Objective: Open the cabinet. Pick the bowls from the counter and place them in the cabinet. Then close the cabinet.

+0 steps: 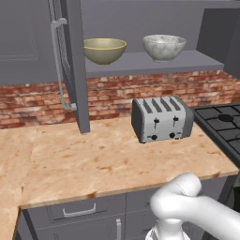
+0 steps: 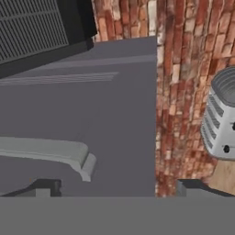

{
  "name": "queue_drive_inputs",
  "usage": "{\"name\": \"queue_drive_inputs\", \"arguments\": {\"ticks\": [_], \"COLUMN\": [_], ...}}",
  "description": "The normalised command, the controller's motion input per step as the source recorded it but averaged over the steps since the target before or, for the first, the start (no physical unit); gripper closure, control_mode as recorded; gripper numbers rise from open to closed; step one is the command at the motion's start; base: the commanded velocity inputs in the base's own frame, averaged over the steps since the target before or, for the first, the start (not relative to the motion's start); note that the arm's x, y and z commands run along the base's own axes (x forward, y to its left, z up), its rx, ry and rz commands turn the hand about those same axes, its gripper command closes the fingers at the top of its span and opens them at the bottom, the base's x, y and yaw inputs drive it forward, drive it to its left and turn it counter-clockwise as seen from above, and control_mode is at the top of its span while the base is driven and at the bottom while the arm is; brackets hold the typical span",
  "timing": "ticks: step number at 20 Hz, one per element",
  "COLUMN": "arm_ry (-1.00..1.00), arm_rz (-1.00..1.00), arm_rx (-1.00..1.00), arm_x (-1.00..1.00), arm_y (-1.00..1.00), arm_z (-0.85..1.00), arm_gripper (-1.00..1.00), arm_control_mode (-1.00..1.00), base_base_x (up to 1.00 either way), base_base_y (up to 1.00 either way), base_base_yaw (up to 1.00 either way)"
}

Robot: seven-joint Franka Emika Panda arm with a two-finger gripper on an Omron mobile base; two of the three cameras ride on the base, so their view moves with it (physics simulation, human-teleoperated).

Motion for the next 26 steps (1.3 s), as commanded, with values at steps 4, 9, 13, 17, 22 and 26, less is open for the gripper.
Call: {"name": "queue_drive_inputs", "arguments": {"ticks": [4,9,13,17,22,26], "arm_ry": [-0.05,-0.06,-0.06,-0.11,-0.17,-0.15], "arm_rz": [0.11,0.15,0.14,0.14,0.15,0.16], "arm_rx": [0.0,0.0,0.0,0.0,0.0,0.0], "arm_x": [0.44,0.55,0.56,0.42,0.12,0.0], "arm_y": [-0.4,-0.35,-0.41,-0.37,-0.05,0.14], "arm_z": [-0.19,-0.21,-0.15,-0.03,0.0,0.04], "arm_gripper": [-1.0,-1.0,-1.0,-1.0,-1.0,-1.0], "arm_control_mode": [-1.0,-1.0,-1.0,-1.0,-1.0,-1.0], "base_base_x": [0.0,0.0,0.0,0.0,0.0,0.0], "base_base_y": [0.0,0.0,0.0,0.0,0.0,0.0], "base_base_yaw": [0.0,0.0,0.0,0.0,0.0,0.0]}}
